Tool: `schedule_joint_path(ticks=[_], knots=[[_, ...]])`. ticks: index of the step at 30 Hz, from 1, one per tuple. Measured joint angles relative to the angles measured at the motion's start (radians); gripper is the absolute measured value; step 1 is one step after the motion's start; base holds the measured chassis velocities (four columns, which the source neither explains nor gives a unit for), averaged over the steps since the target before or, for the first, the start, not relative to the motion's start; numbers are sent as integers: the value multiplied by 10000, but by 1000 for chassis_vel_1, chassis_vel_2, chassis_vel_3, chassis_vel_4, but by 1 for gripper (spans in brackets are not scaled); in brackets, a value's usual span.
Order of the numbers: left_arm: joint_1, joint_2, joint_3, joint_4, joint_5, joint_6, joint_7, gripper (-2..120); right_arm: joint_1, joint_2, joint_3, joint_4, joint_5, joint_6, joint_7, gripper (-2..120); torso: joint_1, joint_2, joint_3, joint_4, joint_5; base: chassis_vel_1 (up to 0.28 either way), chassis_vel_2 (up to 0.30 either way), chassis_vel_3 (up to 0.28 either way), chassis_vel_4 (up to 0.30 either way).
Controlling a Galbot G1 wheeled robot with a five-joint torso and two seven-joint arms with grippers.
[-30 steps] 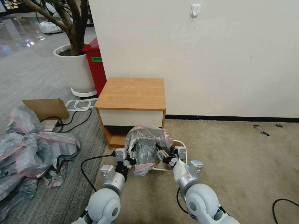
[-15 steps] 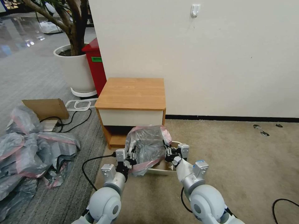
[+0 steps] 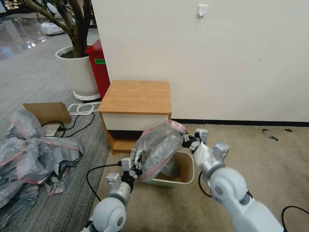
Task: Pick up the garbage bag from the table and place it over the trash can.
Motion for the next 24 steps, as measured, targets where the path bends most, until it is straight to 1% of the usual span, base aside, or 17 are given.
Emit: schedule_joint_path(ticks=[1,3,5,7,9,12,13,14,15,16,18,19,21,22,24], knots=[[24,-11,-38,-22,0,-14,43,7,121,-187,21,-61,356,-401,267,0,0,0,0,0,2,0,0,0,0],[43,-29,-119,-42,-20,-31,105,7,138,-511,168,-53,976,-917,576,0,0,0,0,0,2,0,0,0,0],[46,-35,-141,-48,-26,-31,120,7,127,-546,191,-44,1041,-963,605,0,0,0,0,0,2,0,0,0,0],[47,-102,-370,-60,-79,-35,287,7,-134,-1002,588,272,1973,-1545,848,0,0,0,0,-1,4,0,0,0,0],[38,-130,-445,-60,-102,-34,343,7,-224,-1131,705,385,2227,-1692,886,0,0,0,0,-2,1,0,0,0,0],[-85,-288,-757,-60,-429,13,603,7,-604,-1737,1225,897,3830,-2400,1243,0,0,0,0,-4,1,0,0,0,0],[-85,-288,-757,-60,-429,13,603,7,-604,-1737,1225,897,3830,-2400,1243,0,0,0,0,-4,1,0,0,0,0],[-123,-324,-840,-60,-594,35,706,7,-631,-1862,1328,1032,4511,-2511,1568,0,0,0,0,-4,1,0,0,0,0],[-129,-331,-870,-60,-652,43,749,7,-632,-1890,1349,1067,4722,-2528,1685,0,0,0,-1,-4,0,0,0,0,0],[-95,-345,-1094,-53,-929,202,1205,7,-607,-2005,1424,1175,5932,-2564,2347,0,0,1,-1,-2,1,0,0,0,0],[-79,-345,-1138,-47,-978,229,1321,7,-597,-2019,1435,1179,6125,-2564,2458,0,0,0,0,-1,1,0,0,0,0],[-17,-341,-1258,-14,-1194,296,1646,7,-557,-2061,1506,1182,6935,-2565,2953,0,0,0,0,-1,1,0,0,0,0],[36,-338,-1432,15,-1646,377,1872,7,-532,-2100,1697,1191,8257,-2559,3814,0,0,0,-1,-1,1,0,0,0,0],[36,-338,-1432,15,-1646,377,1872,7,-532,-2100,1697,1191,8257,-2559,3814,0,0,0,-1,-1,1,0,0,0,0],[34,-339,-1523,50,-1939,417,1908,7,-552,-2118,1775,1209,8632,-2545,4157,0,0,0,-1,0,0,0,0,0,0]])
